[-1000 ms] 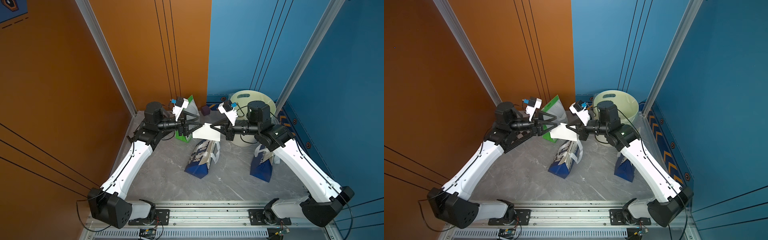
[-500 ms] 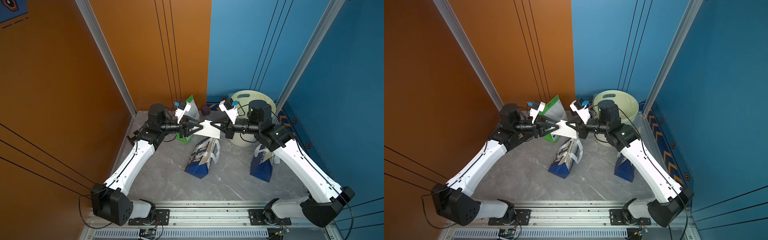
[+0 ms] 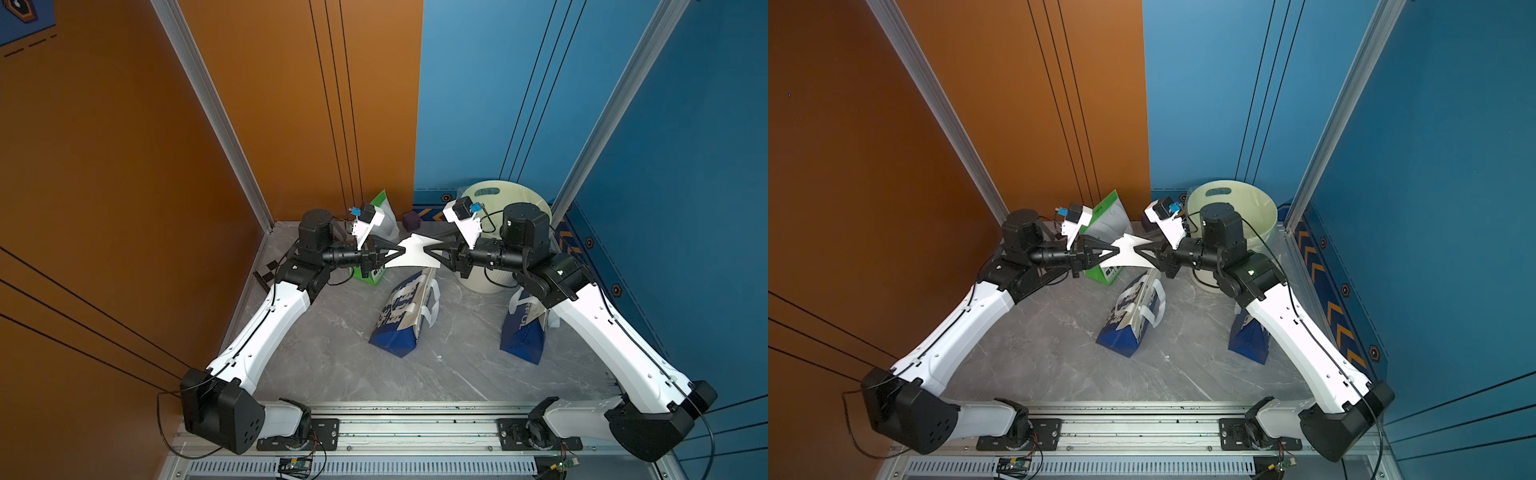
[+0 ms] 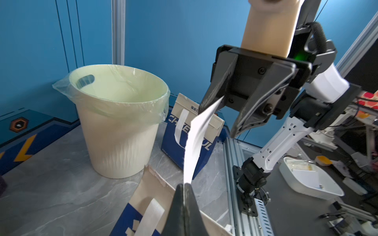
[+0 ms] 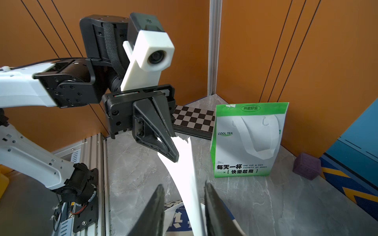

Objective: Shred takeout receipts and throw away
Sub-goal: Shred the takeout receipt.

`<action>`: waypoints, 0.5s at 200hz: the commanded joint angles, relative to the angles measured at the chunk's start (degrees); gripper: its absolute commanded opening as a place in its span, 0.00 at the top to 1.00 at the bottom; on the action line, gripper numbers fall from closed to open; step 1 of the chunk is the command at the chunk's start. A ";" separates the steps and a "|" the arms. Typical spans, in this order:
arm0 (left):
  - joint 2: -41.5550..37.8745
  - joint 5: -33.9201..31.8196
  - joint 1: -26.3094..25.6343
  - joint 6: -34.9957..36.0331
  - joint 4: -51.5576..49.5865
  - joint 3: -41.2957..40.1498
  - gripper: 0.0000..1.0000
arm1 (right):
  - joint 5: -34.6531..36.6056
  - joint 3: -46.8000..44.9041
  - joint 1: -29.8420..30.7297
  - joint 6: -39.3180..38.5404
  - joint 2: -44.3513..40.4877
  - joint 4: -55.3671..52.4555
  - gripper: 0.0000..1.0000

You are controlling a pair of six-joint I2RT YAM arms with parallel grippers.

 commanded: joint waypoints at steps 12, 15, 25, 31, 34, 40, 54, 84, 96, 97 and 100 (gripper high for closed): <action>-1.88 -11.51 -4.96 21.09 -16.29 4.11 1.00 | 4.16 1.67 0.29 -1.23 -1.15 -3.32 0.29; -2.01 -11.65 -5.11 21.52 -16.32 4.11 1.00 | 4.17 1.88 0.41 -1.36 -0.94 -3.49 0.27; -2.25 -12.29 -5.67 22.98 -16.39 4.07 1.00 | 4.70 2.77 0.74 -1.98 -0.13 -4.47 0.20; -2.37 -12.65 -6.08 23.89 -16.71 4.19 1.00 | 4.95 3.29 0.80 -2.43 0.35 -5.17 0.18; -2.47 -12.80 -6.29 24.47 -16.99 4.25 1.00 | 4.92 3.60 0.89 -2.69 0.58 -5.62 0.18; -2.52 -13.12 -6.71 25.54 -17.54 4.42 1.00 | 4.52 4.26 0.99 -3.05 1.11 -6.58 0.18; -2.72 -13.26 -7.45 26.86 -18.10 4.63 1.00 | 2.73 6.06 1.42 -3.72 2.53 -8.77 0.23; -2.55 -13.40 -7.65 27.63 -18.07 4.88 1.00 | 0.46 7.65 2.86 -5.23 3.89 -11.79 0.37; -2.48 -13.19 -7.80 27.84 -18.03 4.99 1.00 | 1.35 7.99 3.21 -5.83 4.21 -12.81 0.39; -2.48 -13.23 -7.81 27.84 -18.01 5.04 1.00 | 1.44 8.02 3.22 -5.86 4.27 -12.92 0.40; -2.48 -13.25 -7.78 27.97 -18.09 5.08 1.00 | 1.79 8.06 3.30 -6.04 4.38 -13.16 0.40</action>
